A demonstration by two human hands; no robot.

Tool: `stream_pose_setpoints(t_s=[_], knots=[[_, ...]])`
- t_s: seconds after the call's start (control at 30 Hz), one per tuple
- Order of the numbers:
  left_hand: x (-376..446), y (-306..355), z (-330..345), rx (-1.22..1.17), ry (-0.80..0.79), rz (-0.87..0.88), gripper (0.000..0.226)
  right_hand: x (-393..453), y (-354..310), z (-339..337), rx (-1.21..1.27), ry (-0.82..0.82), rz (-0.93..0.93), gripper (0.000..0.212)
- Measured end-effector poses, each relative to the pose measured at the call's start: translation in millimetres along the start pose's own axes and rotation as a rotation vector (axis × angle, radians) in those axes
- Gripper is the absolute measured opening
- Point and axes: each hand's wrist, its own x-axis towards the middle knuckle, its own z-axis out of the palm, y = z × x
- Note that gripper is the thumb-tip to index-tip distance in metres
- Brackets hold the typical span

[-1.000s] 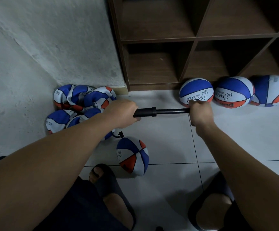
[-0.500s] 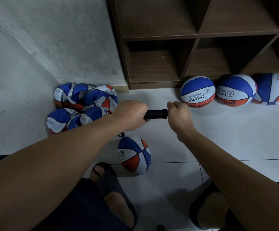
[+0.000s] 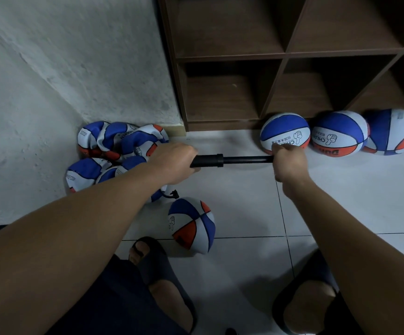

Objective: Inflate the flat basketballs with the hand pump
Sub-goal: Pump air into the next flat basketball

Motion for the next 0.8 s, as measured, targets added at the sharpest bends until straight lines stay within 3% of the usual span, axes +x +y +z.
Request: stream_pose_setpoints(t_s=[0.2, 0.43, 0.67, 0.8], knots=[[-3, 29, 1, 0.022, 0.065, 0.072, 0.024, -31, -1, 32, -0.084, -0.065, -0.124, 0.031], [-6, 40, 4, 0.029, 0.063, 0.131, 0.022, -48, 6, 48, -0.104, -0.16, -0.11, 0.036], [-1, 37, -5, 0.0, 0.082, 0.149, 0.022, -35, -7, 37, -0.071, -0.193, -0.058, 0.033], [0, 10, -11, 0.022, 0.037, 0.051, 0.028, -13, -9, 8, 0.009, -0.069, 0.016, 0.015]])
